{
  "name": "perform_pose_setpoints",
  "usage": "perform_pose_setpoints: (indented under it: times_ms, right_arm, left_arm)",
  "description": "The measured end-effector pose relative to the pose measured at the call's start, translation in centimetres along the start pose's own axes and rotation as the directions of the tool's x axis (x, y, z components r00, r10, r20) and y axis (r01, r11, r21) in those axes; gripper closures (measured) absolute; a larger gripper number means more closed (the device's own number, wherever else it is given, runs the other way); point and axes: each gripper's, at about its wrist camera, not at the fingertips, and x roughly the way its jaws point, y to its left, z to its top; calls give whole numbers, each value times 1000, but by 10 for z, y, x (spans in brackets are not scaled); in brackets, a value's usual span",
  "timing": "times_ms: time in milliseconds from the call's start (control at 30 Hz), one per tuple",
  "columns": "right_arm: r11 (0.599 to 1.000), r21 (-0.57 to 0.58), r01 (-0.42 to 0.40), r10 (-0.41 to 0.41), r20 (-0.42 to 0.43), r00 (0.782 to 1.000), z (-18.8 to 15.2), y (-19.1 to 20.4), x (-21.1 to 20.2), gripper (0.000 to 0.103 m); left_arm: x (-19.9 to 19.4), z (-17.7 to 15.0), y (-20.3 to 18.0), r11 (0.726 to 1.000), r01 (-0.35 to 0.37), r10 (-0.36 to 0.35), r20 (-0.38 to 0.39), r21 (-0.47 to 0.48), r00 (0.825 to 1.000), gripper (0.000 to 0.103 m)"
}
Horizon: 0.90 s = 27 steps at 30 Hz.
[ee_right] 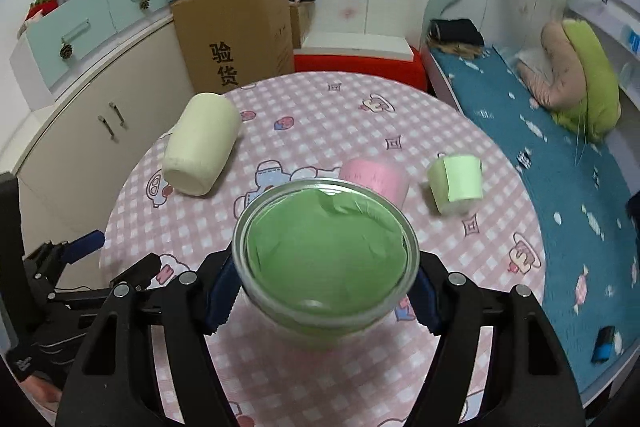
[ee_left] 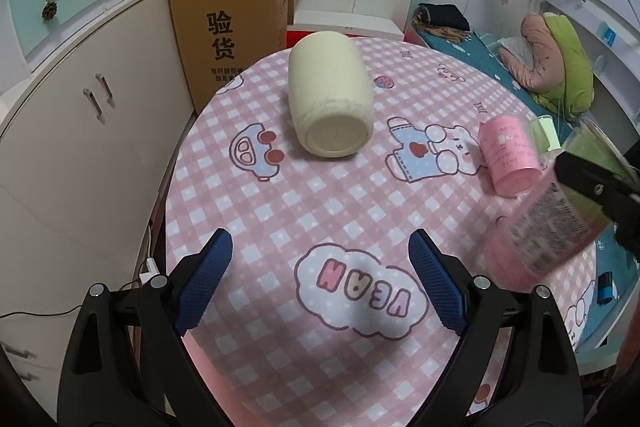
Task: Flip cup upright
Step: 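Lower the upright canister onto the table and open the right tool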
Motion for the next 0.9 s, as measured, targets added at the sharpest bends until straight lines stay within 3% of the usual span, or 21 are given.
perform_pose_setpoints:
  times_ms: [233,300,333,700,900]
  right_arm:
    - [999,-36,16,-15,20,1000,-1,13,8,35]
    - [999,-43,-14,13,-15,1000,-1,13,10,25]
    - [999,-45,-18,17,-16,1000,-2,14,10,16]
    - [997,-33,-72,71,-14,997,-19,17,-5,15]
    - [998,1,-56,56,30,998,-40,6,-31,14]
  left_arm:
    - [1,-1,-9,1000,-8,8,-6,20,1000,13]
    - [0,-2,-10,1000,-8,8,-7,20,1000,13]
    - [0,-2,-11,1000,-9,9,-7,20,1000,13]
    - [-21,-13,-15,999,-41,41,20,7,999,13]
    - [-47,-29,-26,998,-69,68,56,4,996,13]
